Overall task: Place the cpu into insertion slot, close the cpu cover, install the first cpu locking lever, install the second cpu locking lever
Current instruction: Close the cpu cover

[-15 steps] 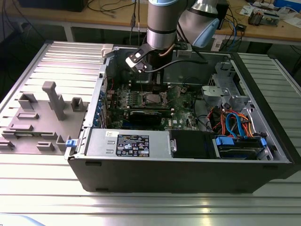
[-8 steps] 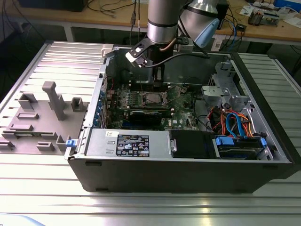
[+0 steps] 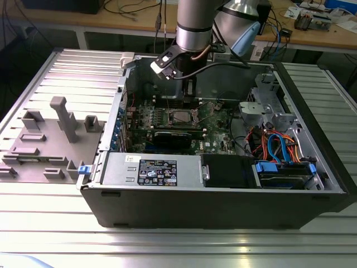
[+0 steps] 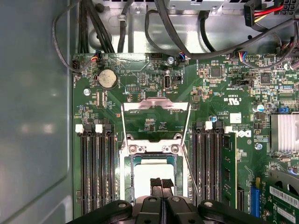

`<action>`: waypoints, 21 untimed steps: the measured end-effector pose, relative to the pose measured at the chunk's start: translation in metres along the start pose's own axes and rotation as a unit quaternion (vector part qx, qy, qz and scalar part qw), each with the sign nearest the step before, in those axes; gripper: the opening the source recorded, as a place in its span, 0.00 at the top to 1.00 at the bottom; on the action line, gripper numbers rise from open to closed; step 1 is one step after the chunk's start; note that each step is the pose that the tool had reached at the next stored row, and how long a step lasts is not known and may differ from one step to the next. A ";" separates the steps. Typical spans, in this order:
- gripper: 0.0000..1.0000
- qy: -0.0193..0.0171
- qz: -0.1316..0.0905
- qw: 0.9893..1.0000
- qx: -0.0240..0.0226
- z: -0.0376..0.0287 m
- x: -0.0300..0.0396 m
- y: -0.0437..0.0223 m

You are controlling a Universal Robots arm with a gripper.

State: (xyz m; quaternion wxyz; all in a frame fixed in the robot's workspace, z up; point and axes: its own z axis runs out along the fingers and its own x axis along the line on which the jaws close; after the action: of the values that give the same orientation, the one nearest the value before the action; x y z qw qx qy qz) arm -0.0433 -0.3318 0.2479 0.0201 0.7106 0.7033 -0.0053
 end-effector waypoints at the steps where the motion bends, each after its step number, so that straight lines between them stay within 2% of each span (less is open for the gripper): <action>1: 0.89 0.000 0.000 1.000 0.000 0.0000 0.0000 0.0001; 9: 0.89 0.000 0.000 1.000 0.000 0.0000 0.0000 0.0008; 13: 0.89 0.000 0.000 1.000 0.000 0.0001 0.0000 0.0039; 21: 0.89 0.000 0.000 1.000 0.000 -0.0010 0.0000 0.0041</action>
State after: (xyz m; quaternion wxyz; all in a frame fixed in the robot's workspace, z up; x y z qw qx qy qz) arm -0.0392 -0.3318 0.2490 0.0202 0.7106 0.7033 -0.0055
